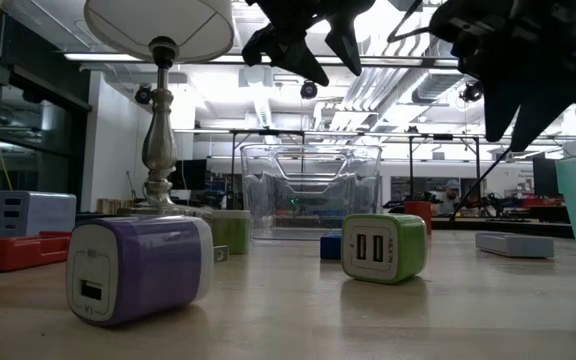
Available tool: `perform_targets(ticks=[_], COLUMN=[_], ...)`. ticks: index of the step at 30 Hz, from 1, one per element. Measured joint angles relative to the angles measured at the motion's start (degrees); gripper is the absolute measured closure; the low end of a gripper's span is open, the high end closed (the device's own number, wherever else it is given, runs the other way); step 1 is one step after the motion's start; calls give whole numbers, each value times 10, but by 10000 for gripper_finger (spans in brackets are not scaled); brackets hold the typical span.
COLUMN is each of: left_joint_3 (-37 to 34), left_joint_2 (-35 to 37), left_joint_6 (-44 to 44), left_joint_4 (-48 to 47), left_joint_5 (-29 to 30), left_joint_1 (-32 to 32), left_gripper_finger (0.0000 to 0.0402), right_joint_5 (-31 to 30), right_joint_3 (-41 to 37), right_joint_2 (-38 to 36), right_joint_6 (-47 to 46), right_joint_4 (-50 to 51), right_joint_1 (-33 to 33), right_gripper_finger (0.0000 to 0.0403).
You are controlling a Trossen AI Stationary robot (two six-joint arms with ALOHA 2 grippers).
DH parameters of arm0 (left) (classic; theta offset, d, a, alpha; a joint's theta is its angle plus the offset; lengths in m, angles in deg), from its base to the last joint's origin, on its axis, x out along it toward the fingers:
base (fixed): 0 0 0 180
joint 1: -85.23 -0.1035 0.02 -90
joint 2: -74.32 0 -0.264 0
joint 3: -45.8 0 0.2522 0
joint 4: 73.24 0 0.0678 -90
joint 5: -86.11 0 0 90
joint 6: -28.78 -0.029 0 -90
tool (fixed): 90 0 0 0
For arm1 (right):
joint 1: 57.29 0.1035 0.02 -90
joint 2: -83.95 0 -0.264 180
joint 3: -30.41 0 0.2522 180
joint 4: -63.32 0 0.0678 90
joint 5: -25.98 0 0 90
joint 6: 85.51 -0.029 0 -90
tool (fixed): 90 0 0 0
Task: Pick & Place Office items
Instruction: Put the white digital clock into the green bin
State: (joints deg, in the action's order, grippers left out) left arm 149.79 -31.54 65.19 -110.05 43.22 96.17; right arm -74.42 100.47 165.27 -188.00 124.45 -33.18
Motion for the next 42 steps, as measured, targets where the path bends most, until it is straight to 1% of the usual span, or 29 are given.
perform_targets(ticks=[4, 8, 11, 19, 22, 24, 32, 36, 42], left_joint_3=[0, 0, 0, 0, 0, 0, 0, 0, 0], left_joint_2=[0, 0, 0, 0, 0, 0, 0, 0, 0], left_joint_6=[0, 0, 0, 0, 0, 0, 0, 0, 0], left_joint_4=[0, 0, 0, 0, 0, 0, 0, 2, 6], left_joint_5=[0, 0, 0, 0, 0, 0, 0, 0, 0], left_joint_1=[0, 0, 0, 0, 0, 0, 0, 0, 0], left_gripper_finger=[171, 171, 171, 171, 171, 171, 171, 171, 171], right_joint_5=[1, 15, 16, 16, 45, 65, 65, 84, 92], right_joint_3=[0, 0, 0, 0, 0, 0, 0, 0, 0], right_joint_2=[9, 39, 52, 62, 71, 77, 113, 121, 132], right_joint_6=[-13, -14, -14, -35, -71, -79, -69, -74, -74], right_joint_4=[-18, -28, -32, -27, -24, -19, -20, -22, -24], right_joint_1=[-15, -25, -25, -19, -25, -32, -54, -59, -63], right_gripper_finger=[300, 299, 291, 232, 211, 202, 198, 198, 198])
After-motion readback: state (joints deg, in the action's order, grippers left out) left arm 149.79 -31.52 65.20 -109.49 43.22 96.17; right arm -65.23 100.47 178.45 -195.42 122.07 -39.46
